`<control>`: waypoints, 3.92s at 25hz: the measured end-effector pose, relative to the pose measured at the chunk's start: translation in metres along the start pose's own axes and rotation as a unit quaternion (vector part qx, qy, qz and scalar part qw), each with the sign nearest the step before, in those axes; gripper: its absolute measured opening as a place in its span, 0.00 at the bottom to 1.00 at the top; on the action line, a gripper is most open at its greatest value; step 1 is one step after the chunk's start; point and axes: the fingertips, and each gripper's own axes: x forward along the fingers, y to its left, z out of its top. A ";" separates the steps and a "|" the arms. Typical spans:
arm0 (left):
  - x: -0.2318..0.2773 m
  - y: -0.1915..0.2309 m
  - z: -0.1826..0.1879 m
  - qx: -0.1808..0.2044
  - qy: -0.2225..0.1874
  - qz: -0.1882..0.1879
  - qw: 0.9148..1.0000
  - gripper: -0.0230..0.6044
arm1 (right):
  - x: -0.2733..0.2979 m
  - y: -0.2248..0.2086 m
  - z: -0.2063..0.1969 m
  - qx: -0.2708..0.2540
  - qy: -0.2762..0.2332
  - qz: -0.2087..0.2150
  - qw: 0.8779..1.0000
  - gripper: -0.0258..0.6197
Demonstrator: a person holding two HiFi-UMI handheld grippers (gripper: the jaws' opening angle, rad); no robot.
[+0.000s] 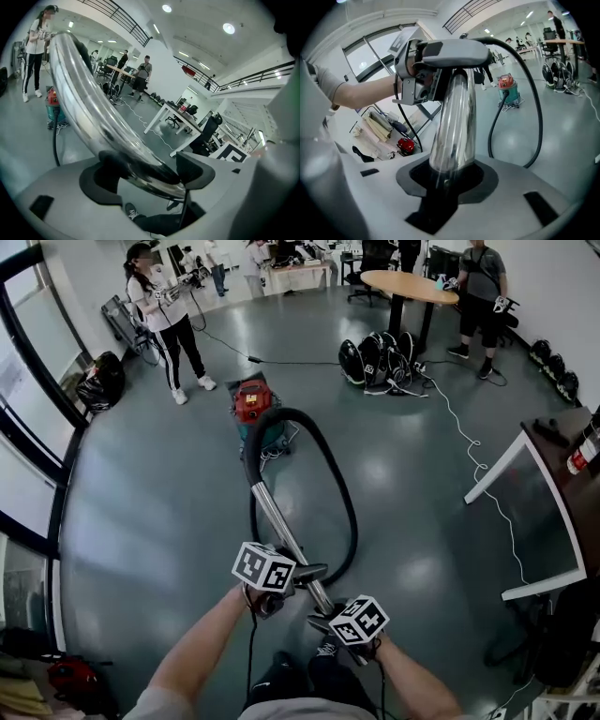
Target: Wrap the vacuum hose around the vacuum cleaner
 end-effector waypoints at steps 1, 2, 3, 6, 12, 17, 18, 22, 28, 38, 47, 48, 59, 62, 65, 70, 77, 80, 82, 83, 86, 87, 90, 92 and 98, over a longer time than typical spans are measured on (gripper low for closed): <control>-0.002 0.001 -0.002 0.003 0.011 -0.010 1.000 0.60 | 0.000 -0.002 0.000 -0.005 0.005 0.004 1.000 0.23; -0.004 0.002 -0.004 0.006 0.023 -0.023 0.999 0.60 | 0.000 -0.003 0.000 -0.010 0.011 0.008 1.000 0.23; -0.007 0.002 -0.006 0.008 0.036 -0.033 0.999 0.60 | 0.000 -0.004 -0.001 -0.014 0.016 0.013 1.000 0.23; -0.015 0.009 -0.010 0.008 0.064 -0.046 0.997 0.61 | 0.002 -0.007 0.003 -0.025 0.033 0.022 0.999 0.23; -0.022 0.024 0.001 0.011 0.062 -0.054 0.997 0.61 | 0.002 -0.024 0.018 -0.053 0.059 0.006 0.997 0.23; -0.043 0.058 0.007 0.042 0.057 -0.031 0.997 0.61 | 0.003 -0.043 0.032 -0.051 0.077 -0.019 0.996 0.23; -0.050 0.066 0.007 0.054 0.058 -0.018 0.997 0.61 | 0.004 -0.045 0.035 -0.048 0.082 -0.023 0.995 0.23; -0.069 0.092 0.017 0.127 0.057 0.033 0.990 0.61 | 0.004 -0.061 0.045 -0.041 0.105 -0.038 0.993 0.23; -0.094 0.118 0.054 0.348 0.062 0.112 0.929 0.61 | 0.003 -0.084 0.059 -0.048 0.149 -0.058 0.986 0.23; -0.044 0.132 0.069 0.565 0.127 0.048 0.814 0.61 | -0.010 -0.104 0.072 -0.083 0.243 -0.102 0.961 0.23; 0.006 0.155 0.049 0.558 0.195 -0.003 0.806 0.61 | -0.040 -0.143 0.089 -0.141 0.319 -0.118 0.930 0.23; 0.014 0.155 0.051 0.557 0.200 -0.005 0.806 0.61 | -0.045 -0.151 0.093 -0.148 0.322 -0.117 0.928 0.23; 0.096 0.129 0.074 0.523 0.236 0.024 0.818 0.26 | -0.129 -0.241 0.104 -0.263 0.399 -0.056 0.876 0.23; 0.114 0.118 0.087 0.497 0.234 0.034 0.835 0.24 | -0.150 -0.272 0.121 -0.312 0.396 -0.059 0.862 0.23; 0.127 0.111 0.100 0.465 0.235 0.044 0.852 0.24 | -0.164 -0.293 0.135 -0.348 0.386 -0.050 0.853 0.23; 0.138 0.108 0.105 0.414 0.239 0.074 0.875 0.24 | -0.171 -0.313 0.151 -0.419 0.360 -0.033 0.833 0.23; 0.149 0.108 0.096 0.332 0.241 0.101 0.906 0.24 | -0.171 -0.338 0.184 -0.532 0.262 -0.063 0.803 0.36; 0.156 0.113 0.094 0.303 0.234 0.104 0.918 0.24 | -0.171 -0.347 0.206 -0.564 0.236 -0.094 0.786 0.46; 0.158 0.118 0.100 0.290 0.227 0.102 0.924 0.24 | -0.171 -0.351 0.224 -0.584 0.228 -0.116 0.770 0.52; 0.159 0.120 0.104 0.285 0.223 0.102 0.927 0.23 | -0.172 -0.352 0.231 -0.593 0.228 -0.124 0.763 0.52; 0.164 0.128 0.116 0.277 0.213 0.104 0.931 0.23 | -0.182 -0.359 0.250 -0.603 0.228 -0.149 0.750 0.52; 0.164 0.132 0.119 0.272 0.210 0.105 0.933 0.23 | -0.186 -0.362 0.257 -0.600 0.226 -0.158 0.751 0.52; 0.155 0.149 0.122 0.255 0.206 0.108 0.939 0.23 | -0.195 -0.363 0.285 -0.580 0.210 -0.183 0.765 0.52; 0.151 0.160 0.123 0.242 0.200 0.109 0.943 0.23 | -0.200 -0.361 0.305 -0.561 0.185 -0.200 0.781 0.52; 0.153 0.188 0.141 0.175 0.162 0.117 0.964 0.23 | -0.205 -0.346 0.355 -0.478 0.079 -0.231 0.844 0.52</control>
